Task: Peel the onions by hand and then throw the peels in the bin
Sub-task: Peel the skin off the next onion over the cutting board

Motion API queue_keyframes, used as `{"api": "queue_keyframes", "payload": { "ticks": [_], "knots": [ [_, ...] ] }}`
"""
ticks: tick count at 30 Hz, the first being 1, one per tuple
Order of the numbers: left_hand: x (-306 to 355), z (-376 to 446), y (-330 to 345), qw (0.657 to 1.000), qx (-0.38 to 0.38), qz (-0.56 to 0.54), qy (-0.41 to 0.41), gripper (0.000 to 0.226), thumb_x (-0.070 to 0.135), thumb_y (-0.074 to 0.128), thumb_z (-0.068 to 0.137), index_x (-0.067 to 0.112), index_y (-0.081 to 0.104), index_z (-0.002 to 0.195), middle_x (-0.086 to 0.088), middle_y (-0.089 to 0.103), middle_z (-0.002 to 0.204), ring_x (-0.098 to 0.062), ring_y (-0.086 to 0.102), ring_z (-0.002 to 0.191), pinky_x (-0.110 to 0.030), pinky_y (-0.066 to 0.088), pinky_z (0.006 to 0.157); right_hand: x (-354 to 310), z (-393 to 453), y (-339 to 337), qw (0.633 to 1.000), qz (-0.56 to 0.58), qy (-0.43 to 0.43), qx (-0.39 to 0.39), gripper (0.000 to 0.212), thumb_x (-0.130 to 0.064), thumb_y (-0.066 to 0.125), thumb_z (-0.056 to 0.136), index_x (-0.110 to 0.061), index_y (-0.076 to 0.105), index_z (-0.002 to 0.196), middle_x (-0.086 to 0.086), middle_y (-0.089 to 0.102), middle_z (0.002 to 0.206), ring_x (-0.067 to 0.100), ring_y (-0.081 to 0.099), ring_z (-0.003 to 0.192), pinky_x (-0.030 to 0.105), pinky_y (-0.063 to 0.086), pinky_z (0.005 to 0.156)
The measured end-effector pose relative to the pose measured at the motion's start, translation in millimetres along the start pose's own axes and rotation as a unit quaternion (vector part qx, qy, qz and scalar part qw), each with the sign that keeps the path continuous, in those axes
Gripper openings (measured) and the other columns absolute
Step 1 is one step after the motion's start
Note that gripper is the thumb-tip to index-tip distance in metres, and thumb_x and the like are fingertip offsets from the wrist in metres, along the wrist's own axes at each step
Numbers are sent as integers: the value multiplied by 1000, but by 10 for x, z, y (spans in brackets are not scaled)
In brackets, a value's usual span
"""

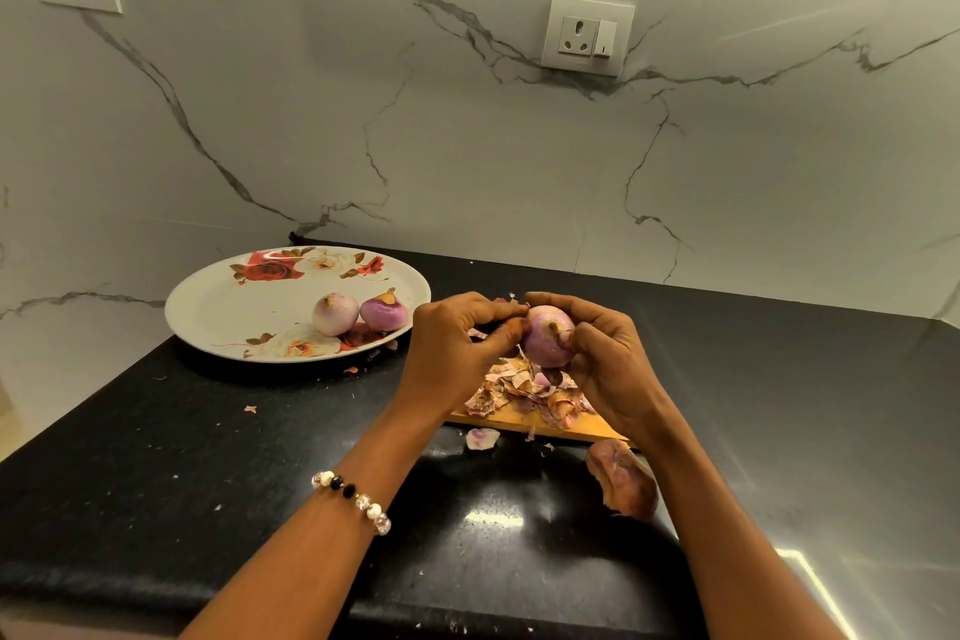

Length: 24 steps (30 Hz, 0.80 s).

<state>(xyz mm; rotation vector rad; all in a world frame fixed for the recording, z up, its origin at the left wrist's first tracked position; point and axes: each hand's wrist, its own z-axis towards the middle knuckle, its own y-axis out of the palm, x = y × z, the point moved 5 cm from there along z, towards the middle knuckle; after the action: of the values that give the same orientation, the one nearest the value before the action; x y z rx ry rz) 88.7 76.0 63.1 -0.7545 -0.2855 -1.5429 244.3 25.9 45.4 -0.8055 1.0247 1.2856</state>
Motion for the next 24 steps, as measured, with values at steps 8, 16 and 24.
{"api": "queue_keyframes", "payload": {
  "ticks": [8,16,24],
  "knots": [
    [-36,-7,-2,999,10,-13,-31,18,11,74,80,8,75,98,-4,73,85,-13,69,72,-31,60,64,2,-12,33,1000,-18,8,-5,37,-13,49,79,-17,70,110,10,65,120,33,63,102,30,56,64],
    [10,-17,-8,999,36,37,3,14,8,72,82,8,75,96,-5,73,85,-7,65,70,-15,55,65,28,-10,49,1000,0,12,-7,38,-11,48,79,-16,71,109,12,66,116,30,65,95,30,53,60],
    [23,-9,8,1000,13,2,-16,18,13,74,81,10,75,99,-3,74,90,-8,69,76,-20,57,67,-18,-14,-15,1000,-9,-5,25,39,-14,49,80,-10,66,116,8,67,113,27,66,92,26,54,56]
  ]
}}
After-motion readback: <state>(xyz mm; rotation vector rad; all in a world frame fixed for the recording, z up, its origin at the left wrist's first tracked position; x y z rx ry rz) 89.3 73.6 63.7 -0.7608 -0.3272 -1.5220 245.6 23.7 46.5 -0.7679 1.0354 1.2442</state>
